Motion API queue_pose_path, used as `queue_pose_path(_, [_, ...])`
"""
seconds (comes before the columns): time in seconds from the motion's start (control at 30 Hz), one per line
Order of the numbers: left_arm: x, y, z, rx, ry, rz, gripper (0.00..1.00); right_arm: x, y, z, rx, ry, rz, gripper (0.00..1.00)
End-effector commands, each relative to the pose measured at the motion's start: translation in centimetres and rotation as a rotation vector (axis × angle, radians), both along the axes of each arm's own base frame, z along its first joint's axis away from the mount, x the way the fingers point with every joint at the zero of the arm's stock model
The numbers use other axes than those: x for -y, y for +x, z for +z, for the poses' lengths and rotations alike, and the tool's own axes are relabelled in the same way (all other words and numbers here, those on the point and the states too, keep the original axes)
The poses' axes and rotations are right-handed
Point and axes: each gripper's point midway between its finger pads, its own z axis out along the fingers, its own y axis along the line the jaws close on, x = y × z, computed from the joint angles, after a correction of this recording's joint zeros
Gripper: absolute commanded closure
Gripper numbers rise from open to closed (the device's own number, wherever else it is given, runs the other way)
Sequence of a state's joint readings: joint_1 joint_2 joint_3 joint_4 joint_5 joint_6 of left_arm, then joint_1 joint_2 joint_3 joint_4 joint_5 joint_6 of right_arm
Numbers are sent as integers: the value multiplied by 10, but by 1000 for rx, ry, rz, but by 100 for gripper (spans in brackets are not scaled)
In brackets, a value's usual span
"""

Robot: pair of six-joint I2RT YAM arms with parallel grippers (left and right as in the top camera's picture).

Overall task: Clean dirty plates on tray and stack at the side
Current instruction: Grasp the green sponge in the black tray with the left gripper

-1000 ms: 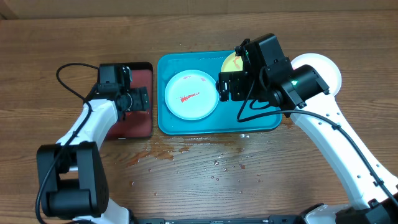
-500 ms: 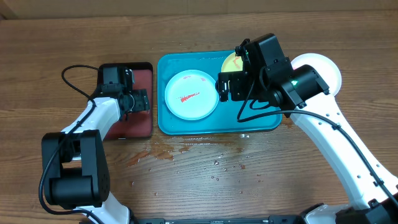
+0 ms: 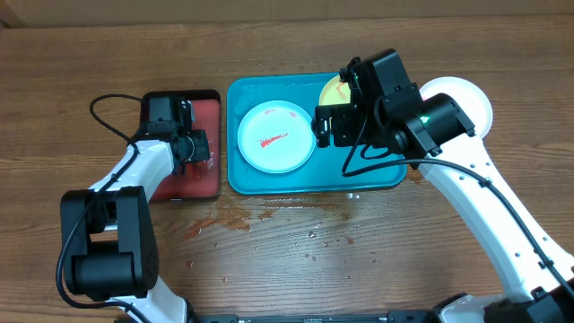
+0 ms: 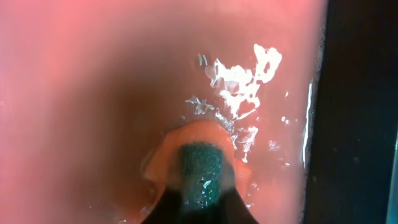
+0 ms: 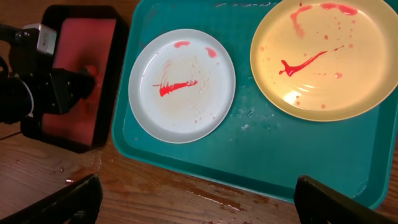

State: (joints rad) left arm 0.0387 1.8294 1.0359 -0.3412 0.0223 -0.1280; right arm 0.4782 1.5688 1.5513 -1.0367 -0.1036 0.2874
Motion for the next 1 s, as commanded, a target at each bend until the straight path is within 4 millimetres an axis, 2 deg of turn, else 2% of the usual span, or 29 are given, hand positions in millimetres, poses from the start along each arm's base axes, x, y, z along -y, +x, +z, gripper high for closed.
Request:
queue_pose_path(0.0, [3,-3,-7,-21,-5,1,96,2,2,11,28,7,-4,0])
queue_pose_path(0.3, [3,-5,-3,-30,-6,2,96,1,2,11,30,8,-4,0])
queue_pose_path(0.43, [1,0,22,-9,3,5,96,1,3,11,34,10,-4,0])
queue_pose_path(0.6, [-8,8,70,80,55,28,96,1,4,12,37,11,-3,0])
queue_pose_path(0.7, [-14,7,83,107,85,45,96,1,4,12,38,11,-4,0])
queue_pose_path(0.8, [-16,4,75,87,92,50,96,1,4,12,37,11,-4,0])
queue_pose_path(0.97, [-12,1,41,7,70,36,96,1,4,12,38,11,-4,0])
